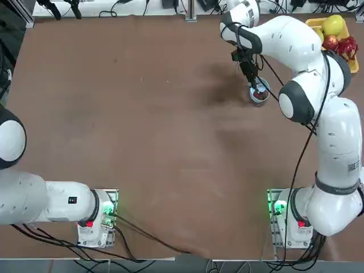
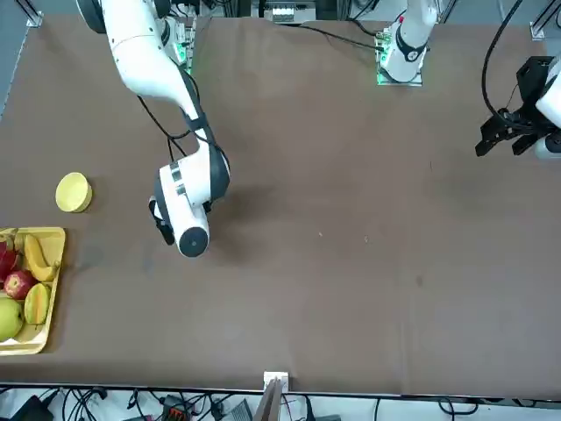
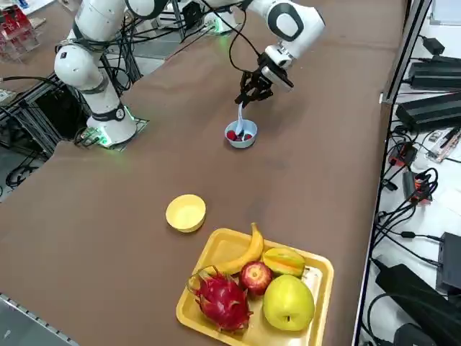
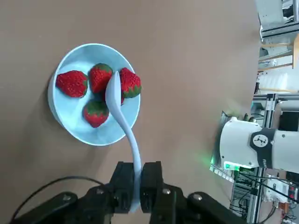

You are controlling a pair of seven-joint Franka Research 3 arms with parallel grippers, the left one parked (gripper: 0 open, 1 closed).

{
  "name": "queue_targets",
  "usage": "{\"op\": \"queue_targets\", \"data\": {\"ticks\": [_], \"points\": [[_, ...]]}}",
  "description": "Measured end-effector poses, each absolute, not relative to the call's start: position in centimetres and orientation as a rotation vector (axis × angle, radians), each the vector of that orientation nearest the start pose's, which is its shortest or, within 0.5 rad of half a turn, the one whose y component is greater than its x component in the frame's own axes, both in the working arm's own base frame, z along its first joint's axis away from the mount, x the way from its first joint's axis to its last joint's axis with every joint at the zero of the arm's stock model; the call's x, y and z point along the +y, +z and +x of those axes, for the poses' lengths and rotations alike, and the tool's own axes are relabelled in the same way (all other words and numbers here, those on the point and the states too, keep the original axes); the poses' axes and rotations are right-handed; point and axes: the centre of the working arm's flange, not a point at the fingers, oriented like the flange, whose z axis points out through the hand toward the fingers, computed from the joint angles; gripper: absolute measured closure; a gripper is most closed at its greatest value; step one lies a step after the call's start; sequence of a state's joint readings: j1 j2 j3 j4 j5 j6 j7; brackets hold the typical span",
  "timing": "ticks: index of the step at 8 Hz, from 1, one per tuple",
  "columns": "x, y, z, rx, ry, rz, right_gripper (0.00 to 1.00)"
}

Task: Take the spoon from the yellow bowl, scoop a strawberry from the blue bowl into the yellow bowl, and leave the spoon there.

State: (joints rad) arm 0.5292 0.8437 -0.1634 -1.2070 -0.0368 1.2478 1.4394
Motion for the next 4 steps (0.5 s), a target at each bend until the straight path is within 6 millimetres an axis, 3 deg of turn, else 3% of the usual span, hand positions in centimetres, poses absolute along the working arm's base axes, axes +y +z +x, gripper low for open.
{"op": "queue_targets", "data": {"ticks": [4], "points": [[25.45,24.47,60.21,-1.129,-0.491,2.095,0.88]]}}
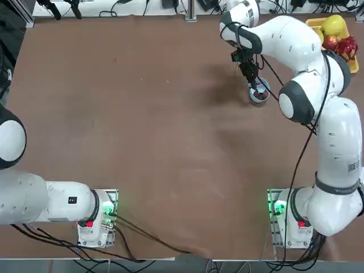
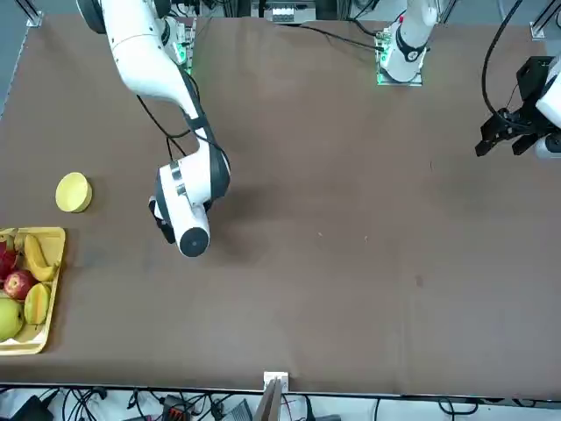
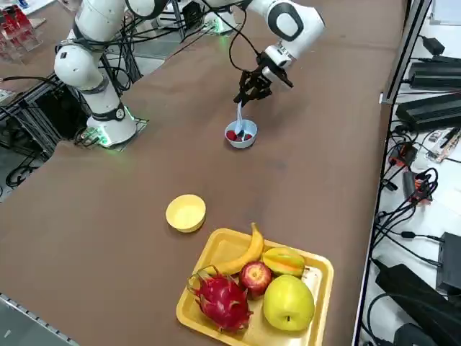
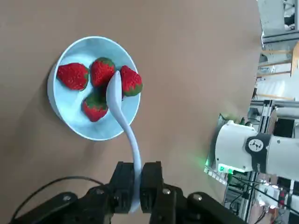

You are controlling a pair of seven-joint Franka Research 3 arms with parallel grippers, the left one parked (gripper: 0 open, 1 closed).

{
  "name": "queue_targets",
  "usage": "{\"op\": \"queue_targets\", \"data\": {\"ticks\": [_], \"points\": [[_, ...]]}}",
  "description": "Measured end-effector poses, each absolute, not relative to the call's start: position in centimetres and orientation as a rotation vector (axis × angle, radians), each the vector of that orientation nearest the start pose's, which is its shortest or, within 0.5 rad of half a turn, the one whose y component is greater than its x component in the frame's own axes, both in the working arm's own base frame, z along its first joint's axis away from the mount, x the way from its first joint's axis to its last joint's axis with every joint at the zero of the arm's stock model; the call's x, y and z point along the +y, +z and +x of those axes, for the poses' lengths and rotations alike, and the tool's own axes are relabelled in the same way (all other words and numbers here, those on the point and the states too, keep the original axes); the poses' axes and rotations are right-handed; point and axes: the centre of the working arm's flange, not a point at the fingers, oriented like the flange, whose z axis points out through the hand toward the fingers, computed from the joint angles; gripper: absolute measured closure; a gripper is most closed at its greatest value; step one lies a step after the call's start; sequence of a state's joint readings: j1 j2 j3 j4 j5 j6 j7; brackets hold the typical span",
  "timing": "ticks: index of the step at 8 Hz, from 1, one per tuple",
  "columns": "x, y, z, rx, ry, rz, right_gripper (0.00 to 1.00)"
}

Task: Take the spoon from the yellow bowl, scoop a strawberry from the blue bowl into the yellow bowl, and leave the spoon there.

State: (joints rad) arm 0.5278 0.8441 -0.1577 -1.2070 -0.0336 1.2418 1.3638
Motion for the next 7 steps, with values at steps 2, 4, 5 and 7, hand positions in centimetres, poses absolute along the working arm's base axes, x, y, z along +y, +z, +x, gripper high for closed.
{"op": "queue_targets", "data": {"ticks": [2,4,5,7], "points": [[25.5,24.4,60.1,-1.039,-0.566,2.158,0.88],[25.0,24.4,60.2,-0.989,-0.611,2.191,0.88],[24.7,24.4,60.3,-0.983,-0.62,2.194,0.88],[24.0,24.4,60.2,-0.944,-0.666,2.191,0.88]]}}
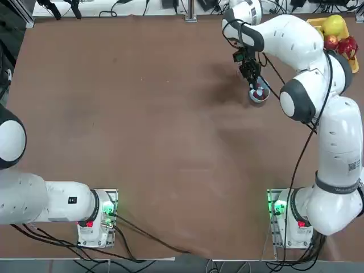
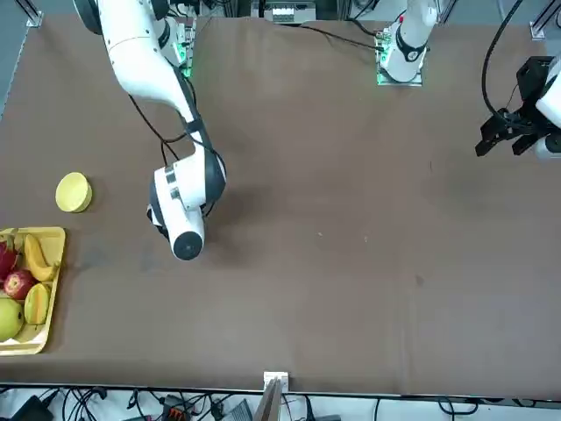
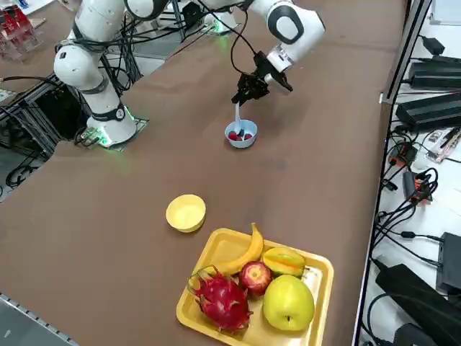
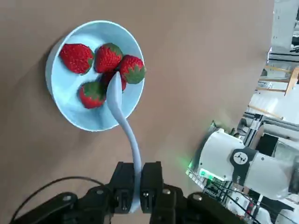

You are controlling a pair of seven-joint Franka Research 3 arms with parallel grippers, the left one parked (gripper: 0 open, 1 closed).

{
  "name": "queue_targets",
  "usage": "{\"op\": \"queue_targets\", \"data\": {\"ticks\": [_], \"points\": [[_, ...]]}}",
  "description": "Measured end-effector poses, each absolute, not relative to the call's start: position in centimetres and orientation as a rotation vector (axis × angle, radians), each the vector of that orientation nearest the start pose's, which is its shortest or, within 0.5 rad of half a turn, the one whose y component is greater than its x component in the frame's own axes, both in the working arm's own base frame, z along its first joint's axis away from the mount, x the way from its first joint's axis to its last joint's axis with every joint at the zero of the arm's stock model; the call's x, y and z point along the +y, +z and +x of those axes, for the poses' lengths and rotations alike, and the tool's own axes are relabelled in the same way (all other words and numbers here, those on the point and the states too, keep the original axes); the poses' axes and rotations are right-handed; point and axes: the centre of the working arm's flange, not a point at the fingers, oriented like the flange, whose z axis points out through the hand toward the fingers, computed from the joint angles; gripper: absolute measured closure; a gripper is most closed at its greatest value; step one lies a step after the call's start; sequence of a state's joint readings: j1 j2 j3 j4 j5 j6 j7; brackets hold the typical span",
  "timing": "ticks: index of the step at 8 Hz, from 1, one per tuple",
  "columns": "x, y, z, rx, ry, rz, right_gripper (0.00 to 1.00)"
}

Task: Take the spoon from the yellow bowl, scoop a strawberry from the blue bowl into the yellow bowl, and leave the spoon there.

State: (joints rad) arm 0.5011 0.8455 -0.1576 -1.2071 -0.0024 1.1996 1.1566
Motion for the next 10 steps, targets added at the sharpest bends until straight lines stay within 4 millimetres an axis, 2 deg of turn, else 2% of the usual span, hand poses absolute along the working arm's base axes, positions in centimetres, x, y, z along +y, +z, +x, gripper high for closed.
{"op": "queue_targets", "data": {"ticks": [10], "points": [[21.7,23.0,60.6,-0.842,-0.727,2.2,0.88]]}}
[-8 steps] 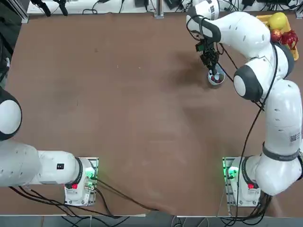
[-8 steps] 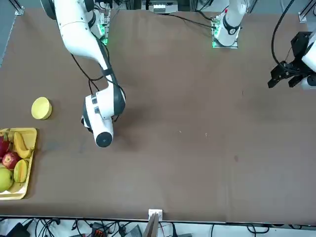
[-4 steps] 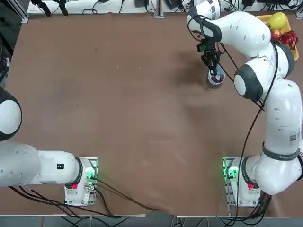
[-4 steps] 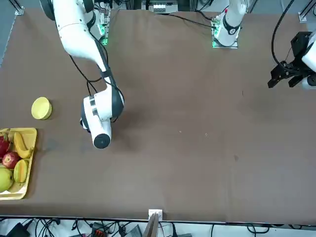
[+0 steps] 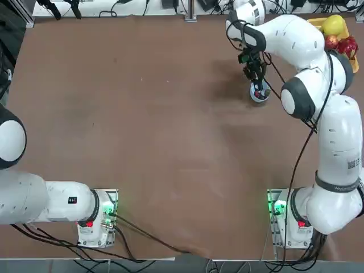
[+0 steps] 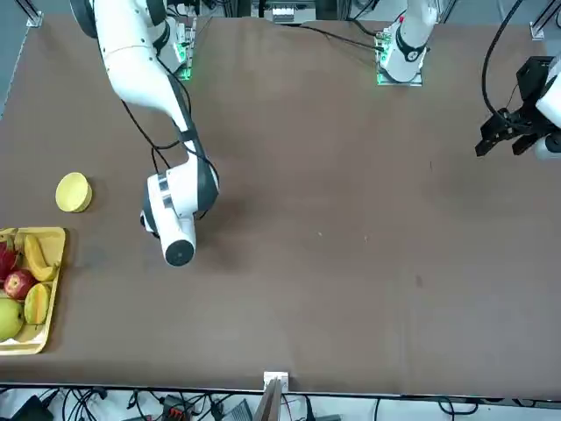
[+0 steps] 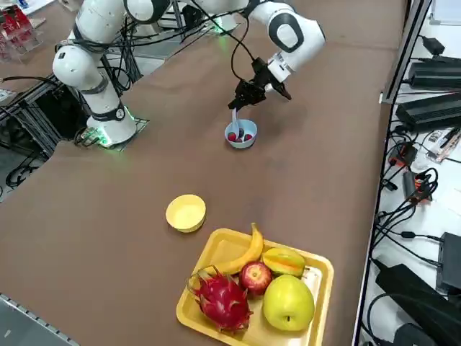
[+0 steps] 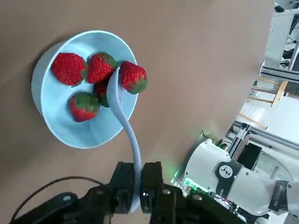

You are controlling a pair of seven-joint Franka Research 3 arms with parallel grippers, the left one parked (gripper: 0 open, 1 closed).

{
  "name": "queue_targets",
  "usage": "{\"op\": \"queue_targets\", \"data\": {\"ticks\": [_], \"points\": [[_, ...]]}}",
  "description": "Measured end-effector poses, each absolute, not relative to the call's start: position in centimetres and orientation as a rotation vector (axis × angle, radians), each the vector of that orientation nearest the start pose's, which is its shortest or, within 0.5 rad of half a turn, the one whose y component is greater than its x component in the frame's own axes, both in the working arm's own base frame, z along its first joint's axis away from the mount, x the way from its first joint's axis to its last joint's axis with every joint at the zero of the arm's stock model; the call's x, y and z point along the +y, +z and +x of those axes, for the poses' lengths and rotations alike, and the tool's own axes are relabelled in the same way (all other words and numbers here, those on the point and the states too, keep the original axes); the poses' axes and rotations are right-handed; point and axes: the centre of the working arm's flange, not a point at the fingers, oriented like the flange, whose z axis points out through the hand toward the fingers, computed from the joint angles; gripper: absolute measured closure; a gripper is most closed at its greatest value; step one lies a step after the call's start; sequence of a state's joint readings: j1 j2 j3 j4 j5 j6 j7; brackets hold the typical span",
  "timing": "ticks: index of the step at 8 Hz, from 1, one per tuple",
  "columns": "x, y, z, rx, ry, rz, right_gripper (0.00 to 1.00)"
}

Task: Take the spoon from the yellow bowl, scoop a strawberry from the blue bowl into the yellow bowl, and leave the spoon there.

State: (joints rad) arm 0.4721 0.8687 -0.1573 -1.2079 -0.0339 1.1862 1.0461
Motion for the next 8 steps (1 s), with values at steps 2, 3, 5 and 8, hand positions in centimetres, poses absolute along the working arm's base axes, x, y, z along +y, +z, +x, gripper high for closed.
{"op": "queue_targets", "data": {"ticks": [2,3,5,8], "points": [[21.5,22.3,60.6,-0.833,-0.718,2.185,0.88],[21.3,21.9,60.6,-0.826,-0.71,2.173,0.88],[21.4,21.4,60.4,-0.811,-0.699,2.159,0.88],[22.7,21.2,60.0,-0.764,-0.656,2.152,0.88]]}}
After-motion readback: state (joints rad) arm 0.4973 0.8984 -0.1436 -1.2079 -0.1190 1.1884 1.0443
